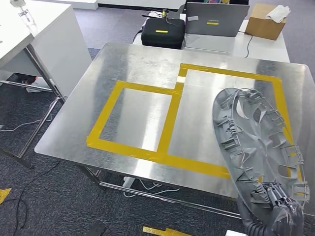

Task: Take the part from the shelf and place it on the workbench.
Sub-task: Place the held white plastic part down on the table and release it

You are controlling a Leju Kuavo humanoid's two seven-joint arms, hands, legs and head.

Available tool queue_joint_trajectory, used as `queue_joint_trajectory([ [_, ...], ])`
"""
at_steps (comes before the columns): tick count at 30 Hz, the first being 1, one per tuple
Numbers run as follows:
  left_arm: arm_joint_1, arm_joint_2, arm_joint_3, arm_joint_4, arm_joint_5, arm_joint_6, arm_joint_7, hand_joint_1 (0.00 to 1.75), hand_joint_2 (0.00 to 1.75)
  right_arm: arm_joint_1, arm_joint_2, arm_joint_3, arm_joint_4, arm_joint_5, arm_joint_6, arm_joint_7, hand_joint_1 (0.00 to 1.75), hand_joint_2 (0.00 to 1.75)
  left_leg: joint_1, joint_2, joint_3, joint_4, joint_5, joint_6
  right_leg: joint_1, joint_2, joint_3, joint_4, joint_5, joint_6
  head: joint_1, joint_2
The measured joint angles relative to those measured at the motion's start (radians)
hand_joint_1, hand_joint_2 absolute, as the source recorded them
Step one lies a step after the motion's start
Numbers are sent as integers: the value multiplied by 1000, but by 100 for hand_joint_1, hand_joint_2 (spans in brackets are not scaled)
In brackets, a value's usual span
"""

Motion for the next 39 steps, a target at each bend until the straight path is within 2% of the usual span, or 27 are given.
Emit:
queue_joint_trajectory([
  [1, 0, 0, 1, 0, 0, 0, 0, 0, 175, 0, 0, 0, 0, 0, 0, 1, 175, 175, 0, 0, 19, -65, 49, 4, 0, 1, 11, 0, -8, 3, 0, 0],
  [2, 0, 0, 3, 0, -1, 0, 0, 0, 175, 0, 0, 0, 0, 0, 0, 1, 175, 175, -2, 1, 36, -121, 80, 7, 0, 1, 22, 0, -16, 7, 0, 0],
  [4, 1, 0, 4, 0, -2, 0, 0, 0, 175, -1, 0, 0, 0, 0, -1, 1, 175, 175, -9, 1, 55, -186, 93, 17, 1, 1, 29, -3, -30, 20, 0, 0],
  [5, 2, 1, 5, 0, -2, 0, 0, 0, 175, -1, 0, 0, 0, 0, -1, 2, 175, 175, -12, 1, 57, -192, 84, 24, 1, 2, 31, 0, -30, 28, 0, 0],
  [8, 4, 1, 5, -1, -4, 0, 0, 0, 175, 0, 0, 0, 0, -1, -1, 3, 175, 175, -8, 1, 80, -210, 94, 45, 0, 2, 39, 20, -39, 47, 2, 0],
  [9, 3, 0, 6, -1, -5, 0, 0, 0, 175, 0, 0, 0, -1, -2, -1, 3, 175, 175, -5, 1, 88, -212, 93, 49, -1, 1, 27, 45, -57, 50, 4, 0],
  [10, 1, -1, 6, -2, -6, 0, 0, 0, 175, -2, 1, -2, -1, -3, -2, 3, 175, 175, -4, 1, 93, -213, 90, 52, -1, 1, -1, 91, -80, 52, 6, 0],
  [12, 0, -2, 6, -2, -6, 0, 0, 0, 175, -2, 1, -6, -2, -5, -2, 4, 175, 175, -5, 1, 100, -213, 81, 55, -2, 0, -84, 213, -128, 58, 9, 0],
  [13, 0, -3, 6, -3, -6, 0, 0, 0, 175, 0, 1, -8, -2, -6, -2, 5, 175, 175, -5, 1, 105, -213, 75, 55, -2, 0, -120, 254, -138, 60, 9, 0],
  [14, 1, -4, 6, -3, -6, 0, 0, 0, 175, 1, 2, -9, -2, -8, -2, 6, 175, 175, -5, 0, 113, -213, 67, 54, -2, 0, -141, 261, -129, 61, 9, 0],
  [15, 2, -4, 7, -3, -6, 0, 0, 0, 175, 3, 2, -10, -2, -9, -2, 7, 175, 175, -5, 0, 125, -213, 58, 53, -2, 0, -144, 234, -100, 59, 9, 0],
  [17, 2, -6, 7, -3, -7, 0, 0, 0, 175, 3, 2, -12, -1, -10, -1, 8, 175, 175, -6, -1, 150, -214, 39, 48, 0, -1, -122, 122, -6, 52, 9, 0],
  [18, 2, -7, 8, -3, -7, 0, 0, 0, 175, 3, 2, -13, -1, -10, -1, 8, 175, 175, -6, -2, 159, -214, 31, 45, 2, -3, -112, 76, 24, 48, 9, 0],
  [19, 1, -7, 9, -4, -7, 0, 0, 0, 175, 3, 2, -14, -1, -10, -1, 8, 175, 175, -6, -1, 162, -215, 24, 39, 5, -4, -105, 48, 42, 41, 10, 0],
  [22, -1, -7, 10, -5, -7, 0, 0, 0, 175, 7, 2, -15, -3, -10, -2, 9, 175, 175, -7, 1, 176, -217, 17, 22, 10, -4, -89, 32, 41, 15, 10, 0],
  [23, -1, -7, 10, -6, -7, 0, 0, 0, 175, 9, 3, -16, -3, -10, -2, 10, 175, 175, -8, 1, 177, -206, 17, 17, 7, -4, -79, 26, 41, 10, 10, 0],
  [24, -3, -7, 10, -6, -7, 0, 0, 0, 175, 9, 5, -16, -3, -11, -2, 11, 175, 175, -8, 1, 165, -179, 15, 12, 5, -4, -67, 20, 41, 6, 8, 0],
  [26, -5, -7, 12, -6, -7, 0, 0, 0, 175, 10, 11, -21, -6, -15, 0, 12, 175, 175, -6, 2, 100, -67, -8, 3, 1, -6, -48, 12, 38, 0, 3, 0],
  [27, -5, -7, 14, -6, -7, 0, 0, 0, 175, 10, 13, -26, -7, -20, 3, 12, 175, 175, -5, 2, 59, -4, -33, 0, 1, -7, -43, 11, 34, -2, 1, 0],
  [28, -4, -7, 15, -6, -7, -1, 0, 0, 175, 11, 17, -31, -8, -26, 7, 12, 175, 175, -4, 2, 22, 42, -59, -2, 1, -6, -37, 11, 29, -4, 1, 0],
  [29, -3, -7, 17, -6, -7, -2, 0, 0, 175, 12, 21, -37, -8, -35, 12, 12, 175, 175, -4, 2, -1, 60, -71, -2, 2, -5, -30, 11, 23, -5, 1, 0],
  [30, -2, -7, 19, -6, -6, -3, 0, 0, 175, 14, 27, -44, -8, -45, 19, 12, 175, 175, -4, 2, -11, 48, -60, 0, 3, -3, -22, 11, 17, -6, 1, 0],
  [33, -3, -6, 25, -6, -6, -7, -1, 0, 175, 18, 47, -71, -8, -88, 51, 10, 175, 175, -11, 2, 26, -116, 74, 20, 9, 0, 1, 12, 1, -4, 1, 0],
  [35, -5, -3, 33, -7, -8, -10, -1, 0, 175, 18, 54, -98, -8, -136, 88, 7, 175, 175, -18, 1, 43, -183, 97, 34, 11, 2, 1, 14, -8, 3, 1, 0],
  [36, -5, -3, 37, -7, -10, -12, -1, 0, 175, 20, 56, -118, -7, -169, 118, 6, 175, 175, -19, 1, 45, -192, 97, 33, 12, 2, -1, 15, -15, 6, 2, 0],
  [39, -5, -3, 46, -7, -26, -20, -1, 0, 175, 16, 61, -210, 2, -275, 247, -1, 175, 175, -16, 0, 53, -204, 121, 13, 13, 0, -1, 12, -28, -6, 3, 0],
])
